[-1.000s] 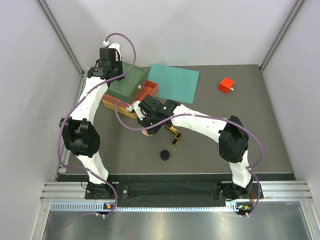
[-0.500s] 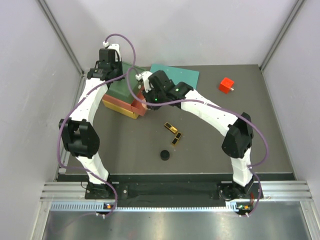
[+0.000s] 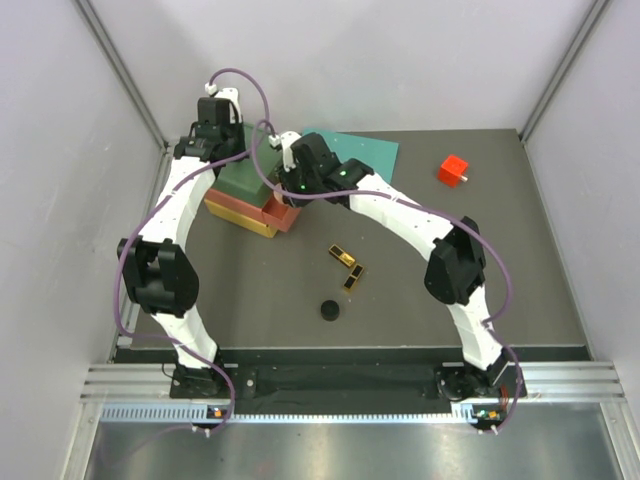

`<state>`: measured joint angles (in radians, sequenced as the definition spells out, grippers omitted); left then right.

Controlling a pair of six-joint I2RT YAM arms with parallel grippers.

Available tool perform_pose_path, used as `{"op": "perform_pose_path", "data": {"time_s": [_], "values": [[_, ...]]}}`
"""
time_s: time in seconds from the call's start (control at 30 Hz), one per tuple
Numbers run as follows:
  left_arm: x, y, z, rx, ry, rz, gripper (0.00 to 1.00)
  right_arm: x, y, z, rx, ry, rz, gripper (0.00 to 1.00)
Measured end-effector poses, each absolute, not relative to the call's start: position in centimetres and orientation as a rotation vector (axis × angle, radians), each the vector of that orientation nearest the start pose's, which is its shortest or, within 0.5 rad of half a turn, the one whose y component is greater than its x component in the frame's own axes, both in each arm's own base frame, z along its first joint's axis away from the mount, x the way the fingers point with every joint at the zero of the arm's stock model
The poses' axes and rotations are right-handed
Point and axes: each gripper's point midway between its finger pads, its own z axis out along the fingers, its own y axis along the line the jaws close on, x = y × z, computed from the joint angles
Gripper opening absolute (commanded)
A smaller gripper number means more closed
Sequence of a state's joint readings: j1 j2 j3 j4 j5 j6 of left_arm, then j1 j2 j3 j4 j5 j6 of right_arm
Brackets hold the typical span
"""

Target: Organize the makeup

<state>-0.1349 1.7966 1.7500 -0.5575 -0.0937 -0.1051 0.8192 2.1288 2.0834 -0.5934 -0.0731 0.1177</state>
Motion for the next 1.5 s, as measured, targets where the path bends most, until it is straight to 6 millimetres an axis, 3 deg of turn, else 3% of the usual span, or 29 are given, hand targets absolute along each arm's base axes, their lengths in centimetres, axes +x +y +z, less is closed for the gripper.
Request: {"op": "perform_pose_path", "data": {"time_s": [0.13,0.27,0.37,0.63,0.73,1.0,1.13,1.33,1.5], "values": [[50.5,-5.6,24.4,-0.024,2.170,-0.036,0.00,38.6,44.0,19.7,-0.800,2.145,0.610,0.46],[50.5,-5.6,24.4,-0.024,2.168,-0.035,0.00,39.0,44.3,20.3,-0.759,2.132,0.649,0.69],[50.5,-5.6,24.4,-0.024,2.168,-0.035,0.00,39.1,44.5,20.5,-0.739,2.130,0.664,0.81],[50.5,-5.6,24.4,-0.024,2.168,-0.035,0.00,39.2,44.3,20.5,-0.710,2.140,0.660,0.85],[50.5,-5.6,24.4,-0.024,2.168,-0.035,0.00,38.2,43.1,20.0,-0.720,2.165,0.634,0.83],[50.5,-5.6,24.4,-0.024,2.168,-0.035,0.00,32.3,36.6,19.4,-0.795,2.236,0.565,0.80],[50.5,-5.6,24.4,-0.025,2.168,-0.035,0.00,29.5,34.6,17.2,-0.853,2.299,0.537,0.75],[50.5,-5.5,24.3,-0.029,2.170,-0.036,0.00,23.9,34.1,12.4,-1.030,2.419,0.501,0.73],[50.6,-5.6,24.3,-0.031,2.169,-0.036,0.00,19.3,35.6,10.5,-1.234,2.426,0.478,0.72]]}}
